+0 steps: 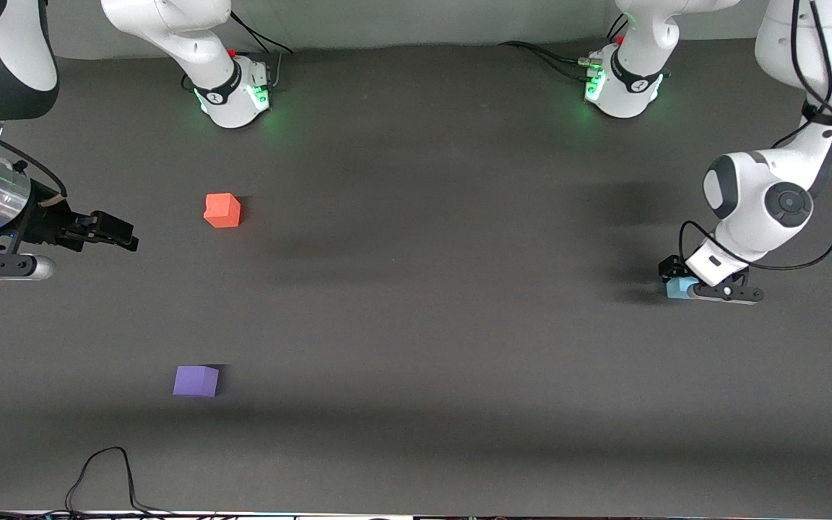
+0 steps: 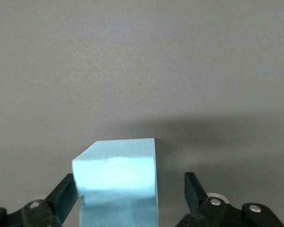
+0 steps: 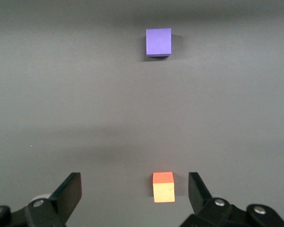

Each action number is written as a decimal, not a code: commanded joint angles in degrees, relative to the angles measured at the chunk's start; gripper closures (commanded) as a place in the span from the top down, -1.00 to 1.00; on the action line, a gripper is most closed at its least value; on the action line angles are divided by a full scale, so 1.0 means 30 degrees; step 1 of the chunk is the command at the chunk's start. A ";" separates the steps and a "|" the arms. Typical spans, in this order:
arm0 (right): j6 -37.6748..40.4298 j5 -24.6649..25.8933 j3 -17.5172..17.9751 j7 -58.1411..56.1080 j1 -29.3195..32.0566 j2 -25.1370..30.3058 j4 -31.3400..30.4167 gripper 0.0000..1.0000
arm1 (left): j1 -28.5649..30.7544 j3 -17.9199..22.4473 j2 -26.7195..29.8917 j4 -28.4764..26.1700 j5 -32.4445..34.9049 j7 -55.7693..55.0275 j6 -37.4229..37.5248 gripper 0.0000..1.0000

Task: Place blue block between orange and purple blocks
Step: 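Lower the left gripper onto the light blue block and grasp it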

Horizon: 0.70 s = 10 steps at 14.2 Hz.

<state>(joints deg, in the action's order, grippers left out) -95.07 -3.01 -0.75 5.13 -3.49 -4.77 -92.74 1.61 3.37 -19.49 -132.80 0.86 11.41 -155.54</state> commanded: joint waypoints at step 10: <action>0.0400 0.0093 0.0134 -0.0507 -0.0096 0.0330 -0.0141 1.00 | -0.0008 0.0106 0.0720 0.1256 0.0093 0.0184 0.1622 -0.27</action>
<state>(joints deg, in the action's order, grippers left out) -94.33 -3.01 -0.32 4.66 -3.61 -4.66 -92.78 1.67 3.43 -20.02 -130.77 0.87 11.78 -155.39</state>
